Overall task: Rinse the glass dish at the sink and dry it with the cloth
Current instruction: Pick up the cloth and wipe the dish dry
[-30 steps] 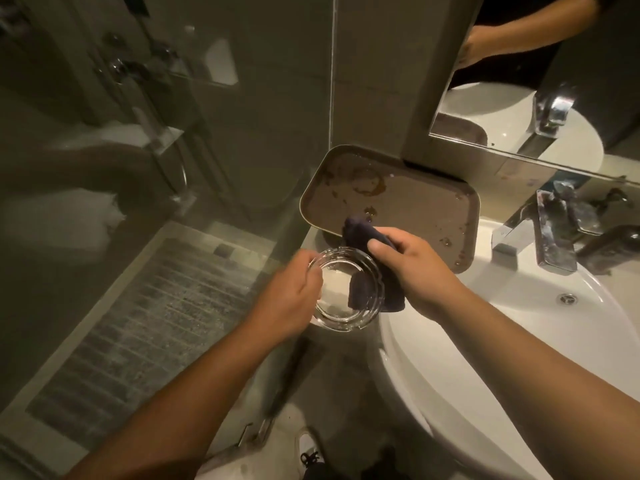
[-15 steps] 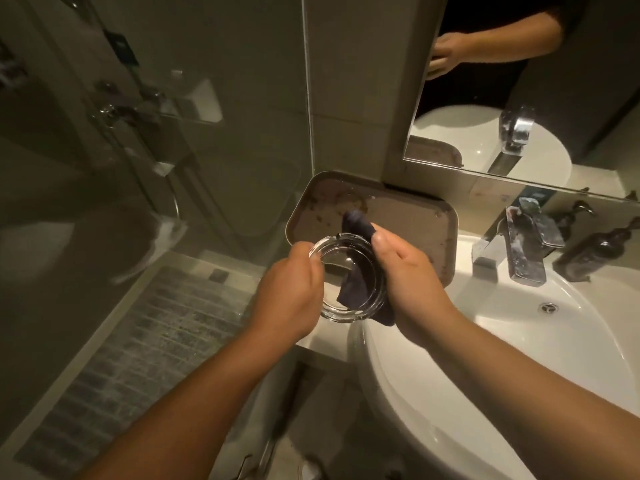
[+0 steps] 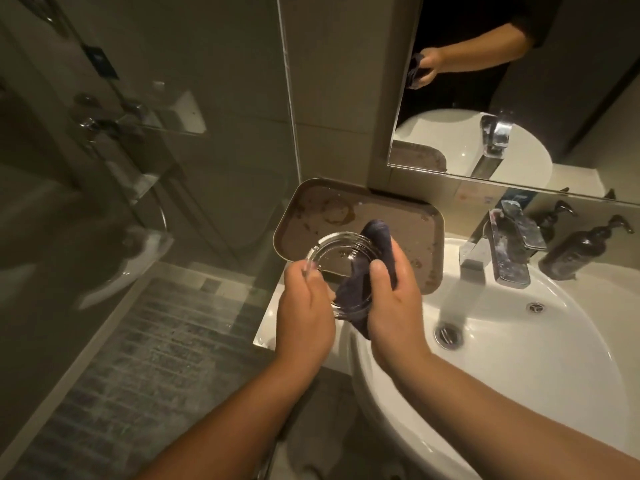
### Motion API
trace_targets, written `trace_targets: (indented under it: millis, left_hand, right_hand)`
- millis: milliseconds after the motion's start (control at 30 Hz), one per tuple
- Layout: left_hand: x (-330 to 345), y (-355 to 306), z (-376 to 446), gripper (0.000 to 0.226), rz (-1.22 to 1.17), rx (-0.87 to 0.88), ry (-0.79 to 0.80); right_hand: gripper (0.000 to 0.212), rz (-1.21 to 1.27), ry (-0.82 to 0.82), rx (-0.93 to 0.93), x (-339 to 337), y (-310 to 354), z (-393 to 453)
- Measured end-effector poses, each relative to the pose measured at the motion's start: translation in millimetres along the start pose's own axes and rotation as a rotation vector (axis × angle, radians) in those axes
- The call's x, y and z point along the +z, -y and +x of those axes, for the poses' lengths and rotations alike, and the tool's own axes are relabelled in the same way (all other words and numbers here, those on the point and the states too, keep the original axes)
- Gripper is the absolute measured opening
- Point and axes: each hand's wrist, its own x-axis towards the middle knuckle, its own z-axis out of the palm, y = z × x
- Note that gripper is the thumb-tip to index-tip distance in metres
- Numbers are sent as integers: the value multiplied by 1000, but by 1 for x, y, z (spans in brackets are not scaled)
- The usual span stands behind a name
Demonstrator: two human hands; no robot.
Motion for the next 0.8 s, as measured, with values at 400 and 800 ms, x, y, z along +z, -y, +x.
trace_targets:
  millis: [400,800]
  left_hand:
    - [-25,-35,27,35,148,128,279]
    - [-7,-47,19,37,43,121,-34]
  right_hand:
    - [29,-325,530,-70,-39,51,62]
    - [37,-56,46,-132,-18,28,15]
